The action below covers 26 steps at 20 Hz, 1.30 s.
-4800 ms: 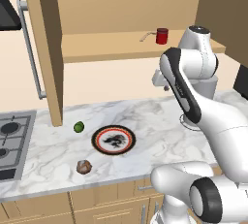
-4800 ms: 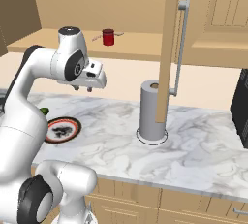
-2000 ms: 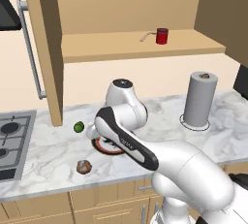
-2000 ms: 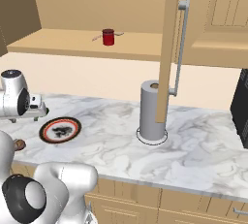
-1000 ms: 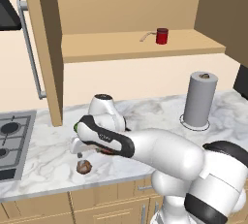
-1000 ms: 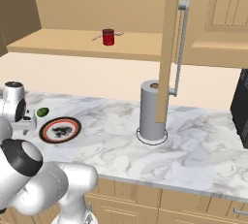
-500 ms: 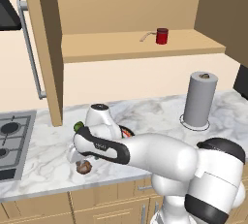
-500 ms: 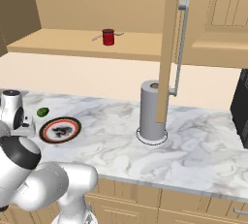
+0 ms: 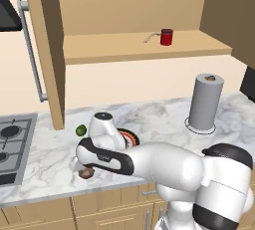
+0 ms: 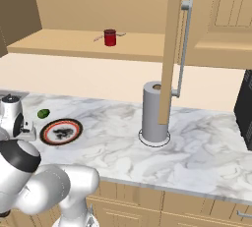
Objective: Pick the avocado and bread from the counter and place them on the plate. Then pick the jam from the cabinet and place it next to the plate. Lastly close the cabinet door.
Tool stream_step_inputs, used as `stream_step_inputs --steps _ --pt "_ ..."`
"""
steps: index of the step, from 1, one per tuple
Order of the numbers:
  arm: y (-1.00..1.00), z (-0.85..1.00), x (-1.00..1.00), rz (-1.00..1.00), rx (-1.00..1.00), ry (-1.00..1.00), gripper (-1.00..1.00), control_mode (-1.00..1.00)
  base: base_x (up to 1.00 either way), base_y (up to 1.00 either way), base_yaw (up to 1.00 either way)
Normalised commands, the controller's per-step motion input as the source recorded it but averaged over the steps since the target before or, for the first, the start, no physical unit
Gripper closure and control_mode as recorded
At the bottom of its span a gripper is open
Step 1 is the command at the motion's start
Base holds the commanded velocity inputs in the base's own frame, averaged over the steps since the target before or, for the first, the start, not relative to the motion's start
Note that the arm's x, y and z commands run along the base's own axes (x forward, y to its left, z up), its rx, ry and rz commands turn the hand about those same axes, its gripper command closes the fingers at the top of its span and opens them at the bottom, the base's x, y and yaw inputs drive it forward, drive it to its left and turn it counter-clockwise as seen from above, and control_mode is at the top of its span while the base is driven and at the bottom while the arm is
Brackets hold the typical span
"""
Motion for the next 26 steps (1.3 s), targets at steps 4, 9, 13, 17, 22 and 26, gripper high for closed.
stream_step_inputs --steps 4,9,13,17,22,26 --pt "0.0 -0.01 0.0 0.0 0.0 0.0 -1.0 -1.0 0.0 0.0 0.0" --pt "0.0 0.0 0.0 -0.01 0.0 0.0 -1.0 -1.0 0.0 0.0 0.0" --pt "0.0 0.0 0.0 -0.01 0.0 0.0 -1.0 -1.0 0.0 0.0 0.0" --pt "0.0 0.0 0.03 -0.02 0.0 0.0 -1.0 -1.0 0.0 0.0 0.0" --pt "0.01 -0.01 0.13 -0.06 0.0 0.0 -1.0 -1.0 0.0 0.0 0.0" --pt "0.04 -0.03 0.18 -0.07 0.0 0.0 -1.0 -1.0 0.0 0.0 0.0"
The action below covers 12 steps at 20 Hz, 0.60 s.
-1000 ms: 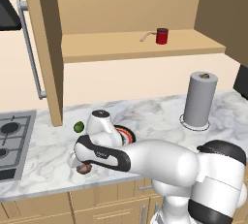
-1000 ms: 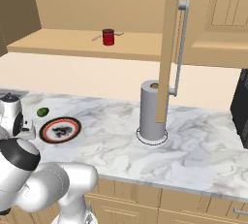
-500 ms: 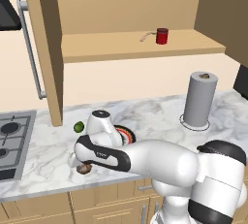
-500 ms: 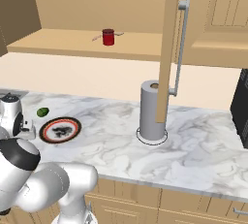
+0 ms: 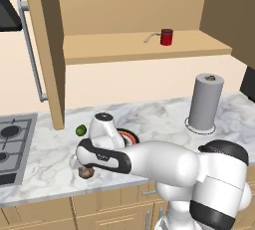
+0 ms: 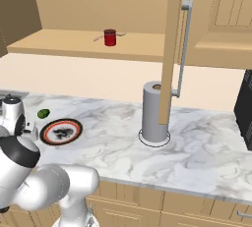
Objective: Pick the avocado and bread from the counter and place them on the plate. Then pick the jam from the cabinet and place it next to the plate. Lastly close the cabinet door.
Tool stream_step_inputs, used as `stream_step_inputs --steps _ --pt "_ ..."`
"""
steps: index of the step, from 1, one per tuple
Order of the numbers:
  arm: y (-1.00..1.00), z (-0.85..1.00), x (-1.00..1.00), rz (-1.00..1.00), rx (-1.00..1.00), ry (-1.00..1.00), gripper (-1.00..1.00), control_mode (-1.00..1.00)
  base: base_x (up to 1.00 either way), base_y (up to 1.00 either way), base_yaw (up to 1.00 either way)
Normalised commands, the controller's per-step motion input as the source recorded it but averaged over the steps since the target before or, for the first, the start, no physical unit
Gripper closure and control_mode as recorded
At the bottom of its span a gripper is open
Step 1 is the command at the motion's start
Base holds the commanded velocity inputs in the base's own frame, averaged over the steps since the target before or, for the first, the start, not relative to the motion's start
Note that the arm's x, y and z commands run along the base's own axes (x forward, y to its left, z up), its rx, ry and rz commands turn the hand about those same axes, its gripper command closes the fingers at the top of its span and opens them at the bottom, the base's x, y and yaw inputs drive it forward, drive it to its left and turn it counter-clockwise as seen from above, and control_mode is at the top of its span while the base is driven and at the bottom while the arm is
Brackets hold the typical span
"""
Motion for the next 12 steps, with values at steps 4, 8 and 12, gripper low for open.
stream_step_inputs --steps 4,8,12 --pt "0.11 -0.08 0.14 -0.06 0.0 0.0 -1.0 -1.0 0.0 0.0 0.0" --pt "0.17 -0.21 0.03 -0.05 0.0 0.0 -1.0 -1.0 0.0 0.0 0.0" --pt "0.07 -0.23 0.01 -0.06 0.0 0.0 -1.0 -1.0 0.0 0.0 0.0"
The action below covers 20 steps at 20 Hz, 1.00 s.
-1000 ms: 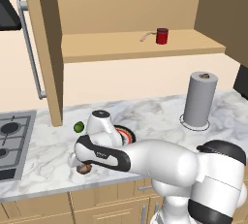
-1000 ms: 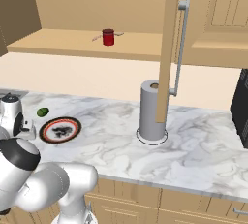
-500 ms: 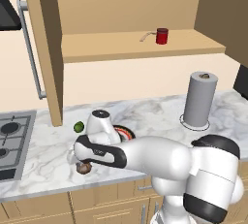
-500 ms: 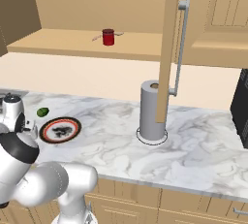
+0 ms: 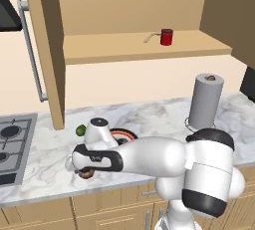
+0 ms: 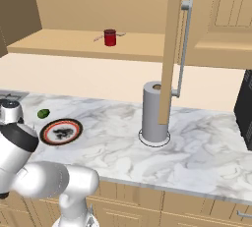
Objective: Pick the avocado and bread from the counter and place them on the plate. Then pick the jam from the cabinet and place it next to the plate. Lastly close the cabinet door.
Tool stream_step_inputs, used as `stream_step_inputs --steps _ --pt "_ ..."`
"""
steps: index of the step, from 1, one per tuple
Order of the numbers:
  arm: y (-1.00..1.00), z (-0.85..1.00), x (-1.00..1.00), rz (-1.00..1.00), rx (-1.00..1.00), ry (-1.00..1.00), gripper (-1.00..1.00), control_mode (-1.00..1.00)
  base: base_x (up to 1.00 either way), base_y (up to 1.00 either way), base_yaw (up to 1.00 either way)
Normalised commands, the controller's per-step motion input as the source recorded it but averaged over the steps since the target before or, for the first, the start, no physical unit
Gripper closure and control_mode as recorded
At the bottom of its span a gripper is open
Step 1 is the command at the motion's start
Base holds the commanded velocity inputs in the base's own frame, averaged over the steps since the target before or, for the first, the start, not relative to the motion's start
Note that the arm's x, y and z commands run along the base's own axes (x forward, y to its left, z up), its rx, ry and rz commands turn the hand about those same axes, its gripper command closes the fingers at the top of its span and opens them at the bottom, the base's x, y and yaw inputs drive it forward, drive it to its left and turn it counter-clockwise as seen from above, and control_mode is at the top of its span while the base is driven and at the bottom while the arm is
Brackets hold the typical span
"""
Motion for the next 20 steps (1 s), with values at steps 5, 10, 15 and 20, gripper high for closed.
stream_step_inputs --steps 5,10,15,20 --pt "0.0 -0.28 0.0 -0.07 -0.04 0.0 -1.0 -1.0 0.0 0.0 0.0" --pt "0.0 -0.23 0.0 -0.08 -0.05 0.0 -1.0 -1.0 0.0 0.0 0.0" --pt "0.03 -0.18 0.01 -0.07 -0.05 0.0 1.0 -1.0 0.0 0.0 0.0" --pt "0.0 -0.02 -0.06 -0.05 0.0 0.0 1.0 -1.0 0.0 0.0 0.0"
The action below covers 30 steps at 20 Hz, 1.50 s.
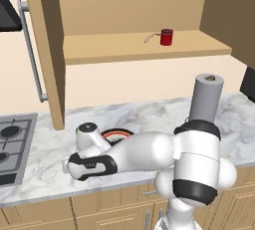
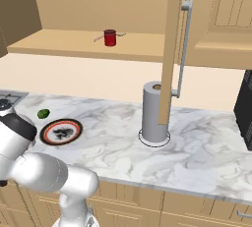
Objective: Pick the avocado and bread from the counter and place them on the plate. Then pick the jam from the cabinet and place it next to the plate. Lastly close the cabinet door.
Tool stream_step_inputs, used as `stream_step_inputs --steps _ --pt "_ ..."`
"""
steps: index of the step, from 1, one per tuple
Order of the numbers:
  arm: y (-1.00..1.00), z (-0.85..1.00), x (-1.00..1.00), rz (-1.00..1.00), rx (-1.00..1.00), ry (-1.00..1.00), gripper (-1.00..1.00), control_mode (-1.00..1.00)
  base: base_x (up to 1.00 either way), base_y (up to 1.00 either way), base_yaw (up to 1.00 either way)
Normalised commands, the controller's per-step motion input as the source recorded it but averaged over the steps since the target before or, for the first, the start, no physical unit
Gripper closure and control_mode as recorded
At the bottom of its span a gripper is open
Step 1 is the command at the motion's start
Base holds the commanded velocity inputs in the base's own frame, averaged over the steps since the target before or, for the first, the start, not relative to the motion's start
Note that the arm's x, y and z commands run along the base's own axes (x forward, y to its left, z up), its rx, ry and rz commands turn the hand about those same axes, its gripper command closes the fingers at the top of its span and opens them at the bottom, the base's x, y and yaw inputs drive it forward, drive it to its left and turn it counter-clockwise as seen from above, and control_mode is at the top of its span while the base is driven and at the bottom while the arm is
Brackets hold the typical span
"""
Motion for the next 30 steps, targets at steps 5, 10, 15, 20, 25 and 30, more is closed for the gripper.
stream_step_inputs --steps 5,10,15,20,25,30 --pt "-0.23 0.27 -0.31 0.0 0.01 -0.06 1.0 -1.0 0.0 0.0 0.0" --pt "-0.39 0.71 -0.33 0.0 0.03 -0.14 1.0 -1.0 0.0 0.0 0.0" --pt "-0.51 0.6 -0.36 0.0 0.05 -0.16 1.0 -1.0 0.0 0.0 0.0" --pt "-0.55 0.64 -0.12 0.0 0.1 -0.1 1.0 -1.0 0.0 0.0 0.0" --pt "-0.51 0.67 0.0 0.0 0.13 -0.01 1.0 -1.0 0.0 0.0 0.0" --pt "-0.37 0.21 0.1 -0.01 0.04 0.0 1.0 -1.0 0.0 0.0 0.0"
